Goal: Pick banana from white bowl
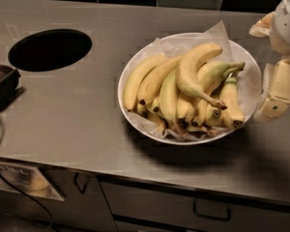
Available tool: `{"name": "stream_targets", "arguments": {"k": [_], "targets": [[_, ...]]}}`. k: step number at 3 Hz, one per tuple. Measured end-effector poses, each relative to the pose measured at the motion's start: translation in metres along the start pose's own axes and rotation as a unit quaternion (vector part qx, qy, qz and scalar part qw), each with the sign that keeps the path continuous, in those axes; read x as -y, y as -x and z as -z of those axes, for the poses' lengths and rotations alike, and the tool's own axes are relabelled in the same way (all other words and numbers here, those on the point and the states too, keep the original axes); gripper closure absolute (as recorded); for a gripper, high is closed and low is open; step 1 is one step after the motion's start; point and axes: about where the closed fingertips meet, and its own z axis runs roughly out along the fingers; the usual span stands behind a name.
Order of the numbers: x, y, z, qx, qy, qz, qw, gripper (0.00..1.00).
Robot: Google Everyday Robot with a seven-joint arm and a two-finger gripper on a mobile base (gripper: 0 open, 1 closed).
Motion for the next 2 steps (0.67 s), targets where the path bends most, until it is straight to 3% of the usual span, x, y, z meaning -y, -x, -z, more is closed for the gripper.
{"name": "stream_targets", "arguments": {"k": [1, 2], "targets": [[0.000, 0.031, 0.020, 0.000, -0.009, 0.044, 0.9990, 0.00], [-0.009, 0.063, 0.039, 0.024, -0.009, 0.105, 0.9942, 0.00]]}}
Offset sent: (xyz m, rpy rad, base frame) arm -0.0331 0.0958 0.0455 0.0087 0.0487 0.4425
